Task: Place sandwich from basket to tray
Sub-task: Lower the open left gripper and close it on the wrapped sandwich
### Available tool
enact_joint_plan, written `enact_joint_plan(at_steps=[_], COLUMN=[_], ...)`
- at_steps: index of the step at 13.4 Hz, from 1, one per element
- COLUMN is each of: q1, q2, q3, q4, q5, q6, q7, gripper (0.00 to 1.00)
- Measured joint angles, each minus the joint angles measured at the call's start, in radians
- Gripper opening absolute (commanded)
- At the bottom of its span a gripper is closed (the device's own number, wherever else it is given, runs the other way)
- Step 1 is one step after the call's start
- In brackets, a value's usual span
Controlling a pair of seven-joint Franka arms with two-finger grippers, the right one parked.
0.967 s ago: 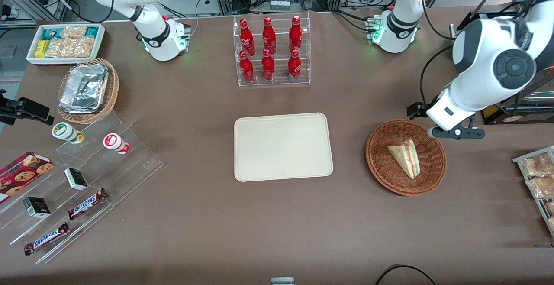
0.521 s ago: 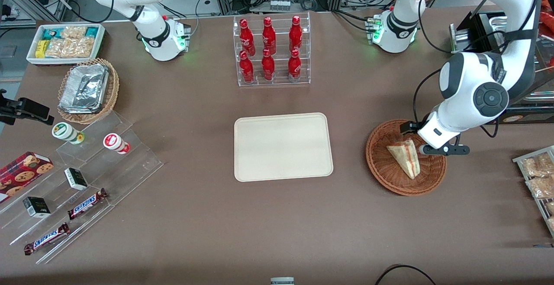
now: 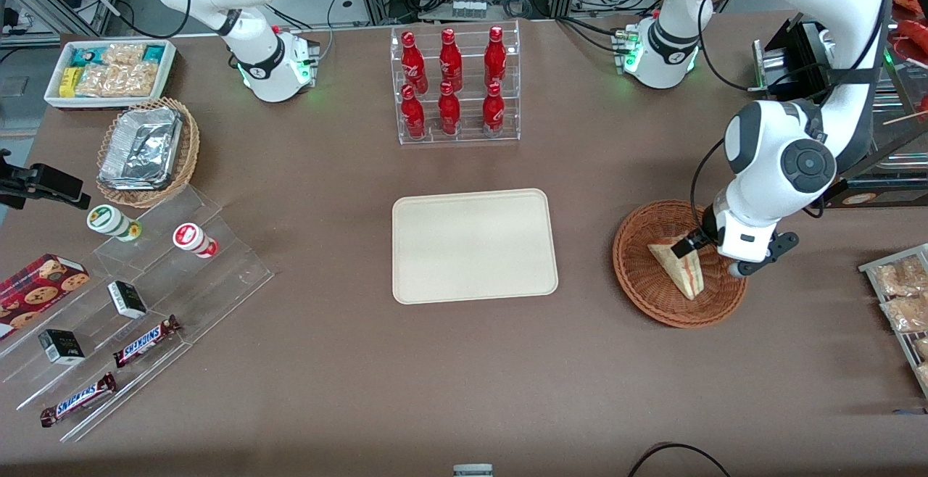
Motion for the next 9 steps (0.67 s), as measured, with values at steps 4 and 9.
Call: enact_joint_plan(at_steps=[4,9], q1=[-0.001,-0.001], q2=[0.026,0.07], q3=[0.0,0.0], q4=[0.0,0.0], q5=[0.0,0.0], q6=[0.029,0.038], q7=[-0.095,-0.1], gripper=[1.0,1.0])
